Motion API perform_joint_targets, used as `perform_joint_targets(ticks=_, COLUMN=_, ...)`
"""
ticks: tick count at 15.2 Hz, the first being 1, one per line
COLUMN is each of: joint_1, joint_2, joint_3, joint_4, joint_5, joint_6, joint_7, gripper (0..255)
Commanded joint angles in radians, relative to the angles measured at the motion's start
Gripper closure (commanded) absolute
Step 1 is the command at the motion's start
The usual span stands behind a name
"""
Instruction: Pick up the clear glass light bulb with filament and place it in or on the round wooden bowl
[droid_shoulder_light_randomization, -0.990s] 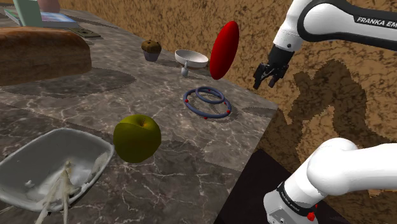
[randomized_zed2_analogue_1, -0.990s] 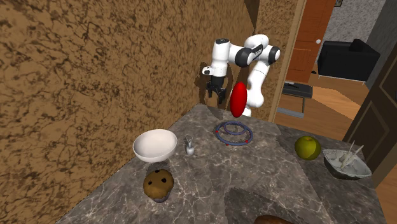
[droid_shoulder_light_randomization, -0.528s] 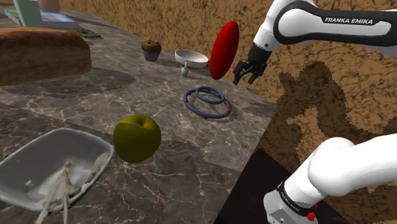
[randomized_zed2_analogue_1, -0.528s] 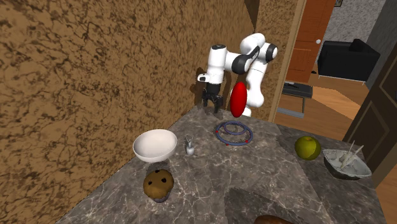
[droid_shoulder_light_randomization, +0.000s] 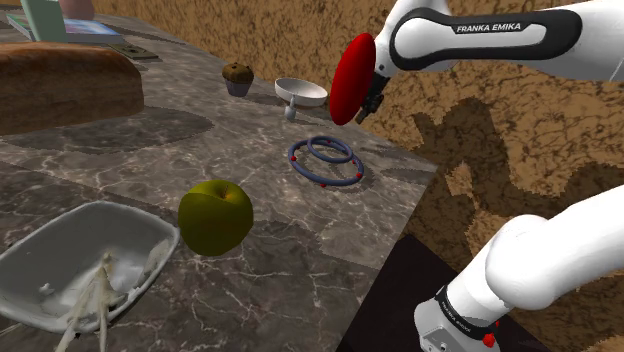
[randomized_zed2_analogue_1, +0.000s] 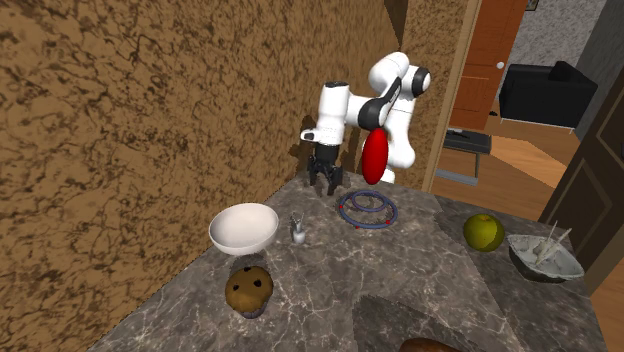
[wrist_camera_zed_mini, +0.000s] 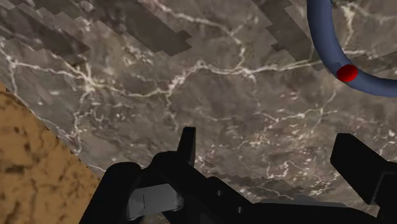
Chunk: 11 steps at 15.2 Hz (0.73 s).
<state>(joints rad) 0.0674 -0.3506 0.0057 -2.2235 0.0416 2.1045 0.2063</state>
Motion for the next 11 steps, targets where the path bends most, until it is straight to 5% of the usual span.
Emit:
perform_joint_targets(ticks=1, joint_1=0.009, joint_2=0.067, joint_3=0.004, joint_4=0.046, joint_5=0.015, joint_6=0.052, joint_7=0.0, gripper=0)
perform_joint_targets(ticks=11, joint_1=0.043, joint_2=0.343, joint_3=0.03, joint_4=0.301, joint_5=0.073, joint_6=0.208, joint_7=-0.002, gripper=0)
